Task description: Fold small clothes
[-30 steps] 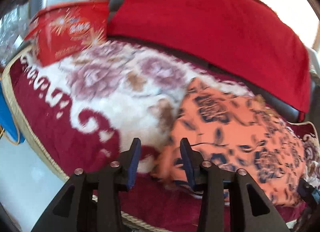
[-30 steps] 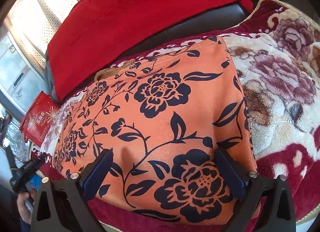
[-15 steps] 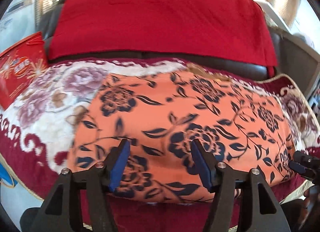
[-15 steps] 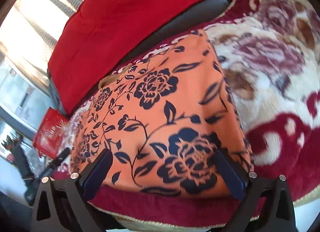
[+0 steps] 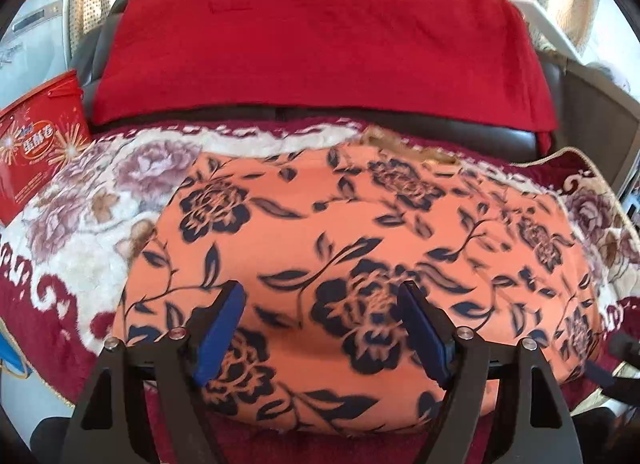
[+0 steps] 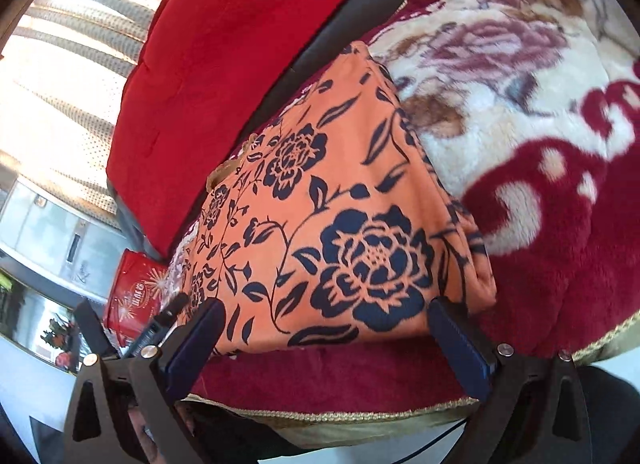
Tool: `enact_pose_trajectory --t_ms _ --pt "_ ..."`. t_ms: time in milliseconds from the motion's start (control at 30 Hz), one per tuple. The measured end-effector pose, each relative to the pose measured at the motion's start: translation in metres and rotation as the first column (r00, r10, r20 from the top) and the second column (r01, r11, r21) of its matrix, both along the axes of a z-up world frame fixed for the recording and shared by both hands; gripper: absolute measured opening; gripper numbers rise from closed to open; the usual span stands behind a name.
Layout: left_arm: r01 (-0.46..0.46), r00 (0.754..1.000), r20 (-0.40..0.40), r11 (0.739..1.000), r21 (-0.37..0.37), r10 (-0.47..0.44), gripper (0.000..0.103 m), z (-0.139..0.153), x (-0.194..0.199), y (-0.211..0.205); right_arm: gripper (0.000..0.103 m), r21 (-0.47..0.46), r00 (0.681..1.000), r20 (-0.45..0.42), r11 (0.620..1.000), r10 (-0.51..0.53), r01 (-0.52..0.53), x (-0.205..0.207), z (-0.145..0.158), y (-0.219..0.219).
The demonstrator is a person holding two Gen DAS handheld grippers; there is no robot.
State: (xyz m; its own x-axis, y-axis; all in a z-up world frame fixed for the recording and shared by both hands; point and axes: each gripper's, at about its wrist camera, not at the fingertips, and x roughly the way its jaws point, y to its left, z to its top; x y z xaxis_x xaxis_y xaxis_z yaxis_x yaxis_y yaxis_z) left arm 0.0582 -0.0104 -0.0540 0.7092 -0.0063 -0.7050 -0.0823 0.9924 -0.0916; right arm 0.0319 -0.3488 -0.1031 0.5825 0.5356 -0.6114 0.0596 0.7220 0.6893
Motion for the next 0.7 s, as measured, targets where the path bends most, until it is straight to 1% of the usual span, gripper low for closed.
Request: enact_pose_trajectory --t_ms 100,133,167,200,267,300,367,400,467,500,567,633,700 --pt "0.044 0.997 -0.068 0.999 0.009 -0.043 0.08 -0.02 0.011 -0.012 0.102 0.014 1.0 -0.008 1.0 -0.012 0.012 -0.002 -0.001 -0.001" --pt "0.045 0.997 -0.061 0.999 0.028 -0.043 0.081 -0.025 0.01 -0.016 0.102 0.02 1.0 -0.014 1.0 -0.018 0.018 -0.002 -0.001 -0.002" --pt "0.041 0.998 -0.044 0.998 0.037 -0.04 0.081 -0.024 0.008 -0.017 0.102 0.028 0.999 -0.022 0.999 -0.023 0.023 -0.003 -0.001 -0.002" --pt "0.044 0.998 -0.044 0.998 0.04 -0.042 0.081 -0.022 0.007 -0.018 0.102 0.036 0.999 -0.029 0.999 -0.026 0.027 -0.004 -0.001 -0.003" --pt "0.058 0.997 -0.051 0.998 0.013 -0.057 0.081 -0.014 0.006 -0.018 0.102 0.05 0.999 -0.045 0.998 -0.026 0.029 -0.007 -0.003 -0.004" --pt "0.06 0.997 -0.038 0.998 0.006 -0.06 0.081 -0.01 0.005 -0.018 0.102 0.047 0.998 -0.057 0.998 -0.027 0.029 -0.008 -0.005 -0.004" --pt "0.056 0.998 -0.003 0.998 0.013 -0.056 0.081 -0.005 0.004 -0.018 0.102 0.027 0.997 -0.074 0.999 -0.034 0.037 -0.007 -0.008 -0.005" --pt "0.058 0.998 -0.007 0.998 0.013 -0.058 0.081 -0.006 0.004 -0.018 0.102 0.028 0.996 -0.076 0.999 -0.042 0.044 -0.006 -0.009 -0.007" --pt "0.077 0.995 -0.067 0.997 0.01 -0.076 0.081 -0.018 0.012 -0.02 0.102 0.035 0.995 -0.075 0.997 -0.063 0.066 -0.002 -0.008 -0.009" --pt "0.083 0.993 -0.08 0.996 0.017 -0.081 0.082 -0.025 0.013 -0.021 0.102 0.033 0.995 -0.068 0.996 -0.075 0.077 0.0 -0.007 -0.011" --pt "0.079 0.995 -0.059 0.996 0.028 -0.077 0.083 -0.024 0.01 -0.02 0.102 0.023 0.993 -0.058 0.995 -0.1 0.101 0.005 -0.006 -0.014" --pt "0.077 0.995 -0.061 0.997 0.004 -0.077 0.083 -0.018 0.008 -0.019 0.103 0.029 0.991 -0.062 0.993 -0.116 0.118 0.009 -0.007 -0.015" --pt "0.079 0.996 -0.035 0.997 -0.014 -0.08 0.083 -0.012 0.004 -0.018 0.103 0.033 0.99 -0.066 0.991 -0.127 0.129 0.012 -0.009 -0.016"
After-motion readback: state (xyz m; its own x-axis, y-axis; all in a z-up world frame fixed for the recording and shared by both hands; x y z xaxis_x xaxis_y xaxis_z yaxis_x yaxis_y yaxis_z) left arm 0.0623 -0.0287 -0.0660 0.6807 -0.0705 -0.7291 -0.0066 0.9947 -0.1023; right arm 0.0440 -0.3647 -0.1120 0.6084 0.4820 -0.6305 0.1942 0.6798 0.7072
